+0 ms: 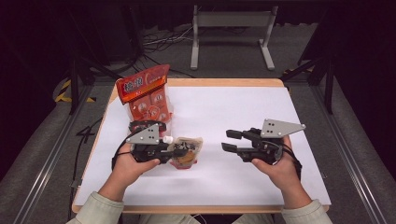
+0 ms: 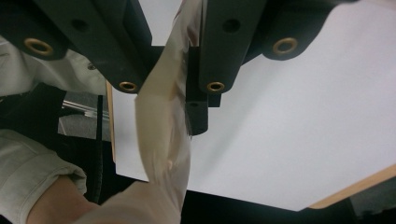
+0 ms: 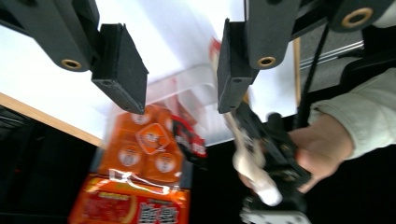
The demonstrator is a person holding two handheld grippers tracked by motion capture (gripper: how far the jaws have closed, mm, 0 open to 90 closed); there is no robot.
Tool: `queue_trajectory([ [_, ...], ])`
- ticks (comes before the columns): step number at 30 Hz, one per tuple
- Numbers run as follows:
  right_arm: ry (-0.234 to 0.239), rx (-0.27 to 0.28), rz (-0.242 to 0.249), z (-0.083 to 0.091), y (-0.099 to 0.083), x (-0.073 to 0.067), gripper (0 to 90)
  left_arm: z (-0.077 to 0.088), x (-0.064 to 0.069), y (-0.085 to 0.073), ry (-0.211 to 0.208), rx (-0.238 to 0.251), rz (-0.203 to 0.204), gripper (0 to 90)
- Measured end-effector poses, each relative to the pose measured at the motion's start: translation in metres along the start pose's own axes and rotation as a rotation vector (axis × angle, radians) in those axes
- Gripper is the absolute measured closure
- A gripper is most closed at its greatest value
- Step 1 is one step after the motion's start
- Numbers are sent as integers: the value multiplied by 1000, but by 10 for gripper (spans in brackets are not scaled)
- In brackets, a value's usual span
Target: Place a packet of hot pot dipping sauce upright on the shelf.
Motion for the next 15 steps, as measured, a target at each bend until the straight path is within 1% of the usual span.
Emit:
queue_trajectory([
  [2,-18,2,-5,5,-2,3,528,8,-3,2,11,7,2,843],
  [4,-50,8,-21,15,-5,10,526,18,-6,3,30,21,8,843],
  [10,-94,2,-36,28,-11,20,509,40,-13,7,71,58,18,844],
  [11,-100,5,-43,29,-13,22,506,43,-15,8,82,64,14,844],
  [13,-115,0,-52,33,-16,26,502,48,-18,8,106,78,22,844],
  [15,-129,-2,-64,37,-19,29,500,53,-21,8,146,91,25,844],
])
Point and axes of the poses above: each handheld gripper's, and its own axes: z roughly backward along the jaws, y roughly out of its top, x roughly to its right, the point moved 1 cm from there along -z, roughly forward along the jaws, and after that the axes turned 7 degrees about y, right-handed, at the moved point
